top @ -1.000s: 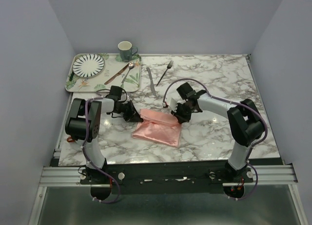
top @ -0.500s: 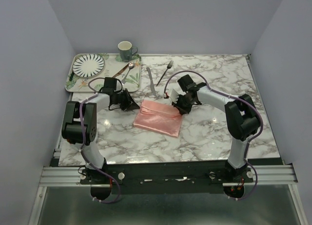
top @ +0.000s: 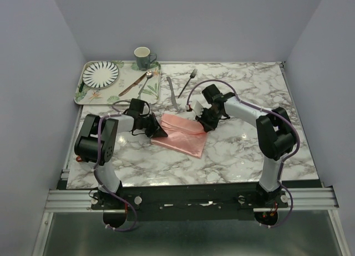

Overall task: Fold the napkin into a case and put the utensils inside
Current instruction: Smooth out the 2/3-rectangle-folded napkin at the center of the board.

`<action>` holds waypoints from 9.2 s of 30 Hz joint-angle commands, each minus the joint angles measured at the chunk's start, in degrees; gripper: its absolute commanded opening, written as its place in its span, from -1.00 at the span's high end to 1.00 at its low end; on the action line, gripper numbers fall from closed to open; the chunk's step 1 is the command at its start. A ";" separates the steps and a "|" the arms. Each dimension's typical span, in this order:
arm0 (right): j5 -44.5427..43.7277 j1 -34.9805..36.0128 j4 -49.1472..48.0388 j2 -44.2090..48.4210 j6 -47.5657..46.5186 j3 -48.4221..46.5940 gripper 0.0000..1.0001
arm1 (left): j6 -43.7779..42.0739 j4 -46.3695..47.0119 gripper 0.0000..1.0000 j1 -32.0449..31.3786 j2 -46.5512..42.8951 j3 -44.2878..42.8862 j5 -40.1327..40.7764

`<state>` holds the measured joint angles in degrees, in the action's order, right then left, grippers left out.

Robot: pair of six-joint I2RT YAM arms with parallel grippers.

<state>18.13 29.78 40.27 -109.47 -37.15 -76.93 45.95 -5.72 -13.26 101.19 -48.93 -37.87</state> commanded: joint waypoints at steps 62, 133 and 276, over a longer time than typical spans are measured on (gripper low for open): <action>5.43 4.59 0.86 2.95 5.33 3.88 0.99 | -1.57 -2.81 1.00 -3.18 4.19 -0.91 8.86; 21.33 -9.65 8.42 -1.88 36.88 -7.19 0.22 | 3.18 9.58 0.83 -2.92 12.54 -4.51 6.14; 24.39 -12.29 7.11 -3.20 38.53 -11.58 0.25 | -0.60 26.11 1.00 -16.80 26.87 -19.54 2.62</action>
<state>34.20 17.52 47.97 -110.87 -1.56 -87.74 49.12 24.49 -29.76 126.61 -70.83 -38.59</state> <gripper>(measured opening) 0.373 0.005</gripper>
